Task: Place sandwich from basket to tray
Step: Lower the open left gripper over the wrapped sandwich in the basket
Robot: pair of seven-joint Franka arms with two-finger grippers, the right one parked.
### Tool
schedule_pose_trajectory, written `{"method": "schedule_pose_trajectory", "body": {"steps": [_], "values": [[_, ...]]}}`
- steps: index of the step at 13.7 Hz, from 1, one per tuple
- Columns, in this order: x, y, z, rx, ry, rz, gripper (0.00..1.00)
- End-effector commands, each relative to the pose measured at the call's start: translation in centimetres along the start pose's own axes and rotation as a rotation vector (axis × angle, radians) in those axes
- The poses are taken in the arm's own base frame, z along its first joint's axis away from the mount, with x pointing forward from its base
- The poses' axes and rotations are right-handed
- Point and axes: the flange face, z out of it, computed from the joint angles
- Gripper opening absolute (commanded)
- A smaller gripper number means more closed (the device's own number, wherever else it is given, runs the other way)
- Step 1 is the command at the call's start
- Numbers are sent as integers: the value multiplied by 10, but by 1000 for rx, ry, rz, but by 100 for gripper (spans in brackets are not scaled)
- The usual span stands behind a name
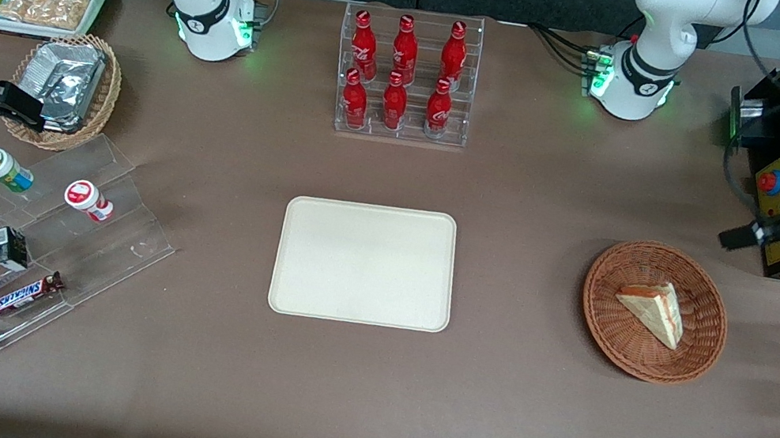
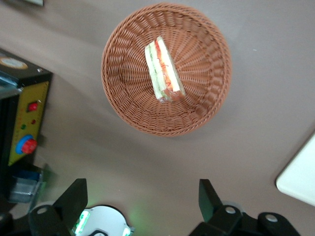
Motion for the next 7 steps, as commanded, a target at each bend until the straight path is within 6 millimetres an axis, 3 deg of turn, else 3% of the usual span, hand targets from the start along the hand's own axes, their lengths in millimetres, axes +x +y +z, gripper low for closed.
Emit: {"method": "schedule_pose_trajectory", "body": {"steps": [1, 4, 7], "values": [[25, 16, 33, 30, -19, -133, 100], [46, 29, 77, 24, -6, -246, 100], [53, 30, 121, -5, 26, -333, 100]]}}
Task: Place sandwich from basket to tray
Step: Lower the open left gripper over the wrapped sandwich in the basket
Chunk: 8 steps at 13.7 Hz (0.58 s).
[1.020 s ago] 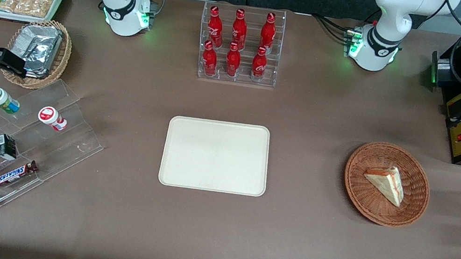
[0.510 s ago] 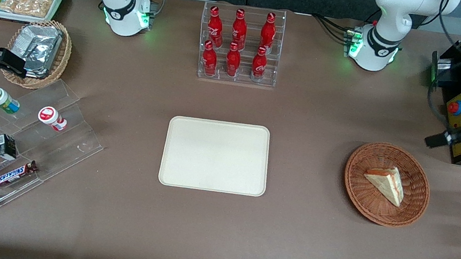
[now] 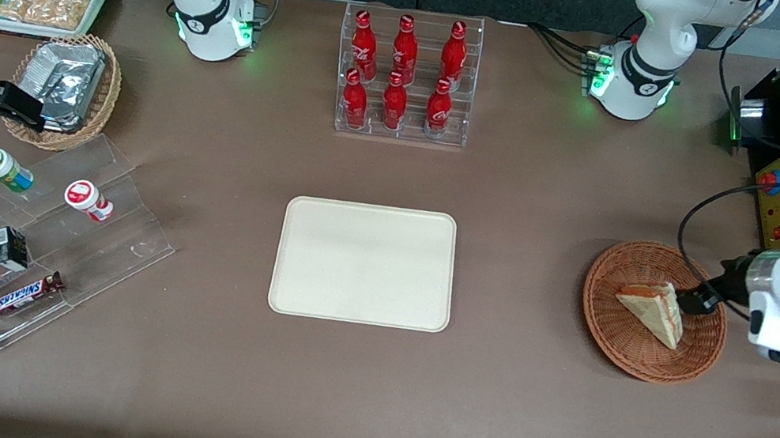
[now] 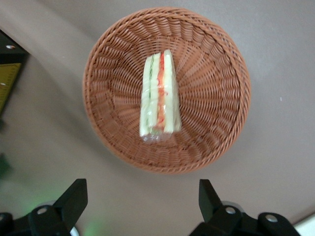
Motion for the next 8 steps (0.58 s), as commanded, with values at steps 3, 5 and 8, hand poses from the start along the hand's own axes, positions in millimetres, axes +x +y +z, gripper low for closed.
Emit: {"method": "schedule_pose_trajectory", "body": {"steps": [3, 5, 8], "values": [[2, 3, 65, -52, 64, -157, 100], [8, 11, 92, -34, 48, -172, 100], [18, 7, 112, -19, 35, -188, 100]]}}
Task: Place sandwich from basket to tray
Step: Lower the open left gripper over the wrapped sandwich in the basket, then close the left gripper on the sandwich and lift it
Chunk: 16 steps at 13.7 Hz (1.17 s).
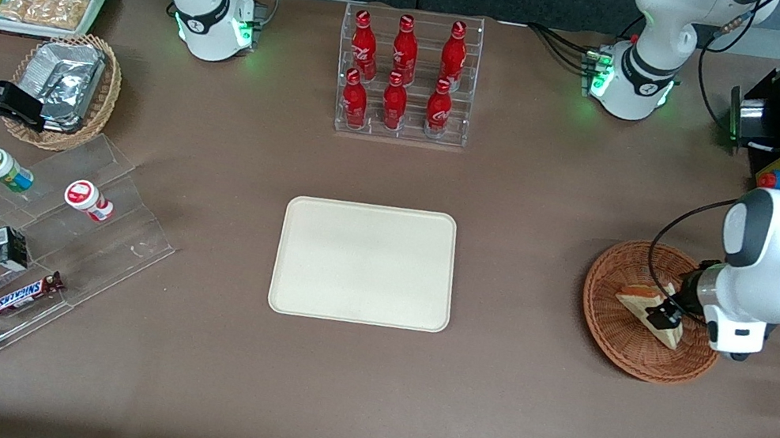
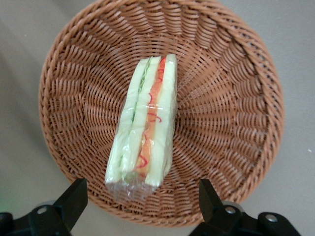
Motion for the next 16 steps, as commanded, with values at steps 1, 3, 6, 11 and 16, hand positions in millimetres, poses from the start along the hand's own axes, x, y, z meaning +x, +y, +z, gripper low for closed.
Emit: {"method": "schedule_pose_trajectory", "body": {"steps": [1, 3, 6, 11, 16], "values": [[10, -3, 14, 17, 8, -31, 100], [15, -2, 30, 23, 3, -36, 100], [19, 0, 47, 28, 0, -38, 100], [18, 2, 72, 30, -3, -35, 72], [19, -4, 46, -2, 23, -38, 7]]}}
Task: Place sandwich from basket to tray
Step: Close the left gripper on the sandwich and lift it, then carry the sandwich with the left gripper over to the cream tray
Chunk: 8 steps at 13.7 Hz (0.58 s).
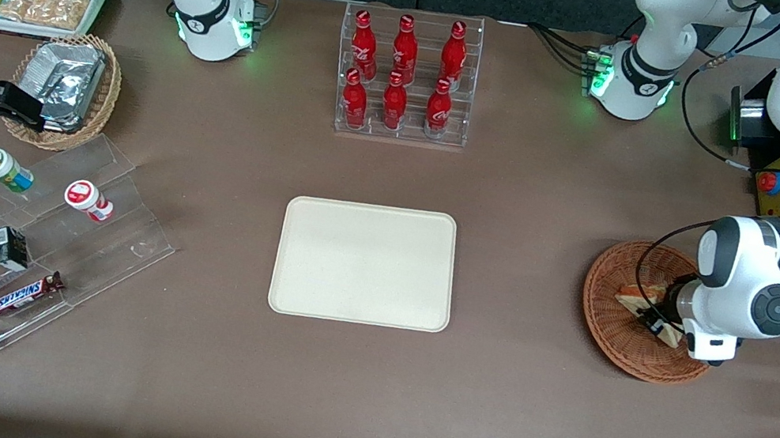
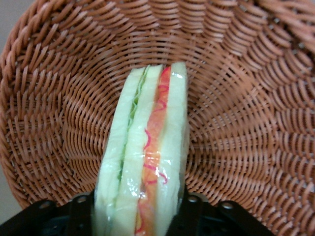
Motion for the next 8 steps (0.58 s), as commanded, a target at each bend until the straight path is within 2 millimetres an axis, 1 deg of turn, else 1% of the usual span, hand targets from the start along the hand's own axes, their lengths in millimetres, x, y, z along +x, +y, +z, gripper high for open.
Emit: {"method": "schedule_pose_trajectory", "body": {"steps": [1, 2, 3, 4, 5, 6, 8], "values": [[-4, -8, -43, -13, 29, -6, 5], [-6, -10, -69, -10, 28, 6, 5], [-10, -10, -99, -6, 23, 8, 5], [-16, -6, -129, -9, 20, 9, 5], [-28, 4, -155, -2, 12, 29, 5], [-45, 15, -179, 3, 4, 61, 5], [-79, 31, -228, 3, -11, 117, 5]]}}
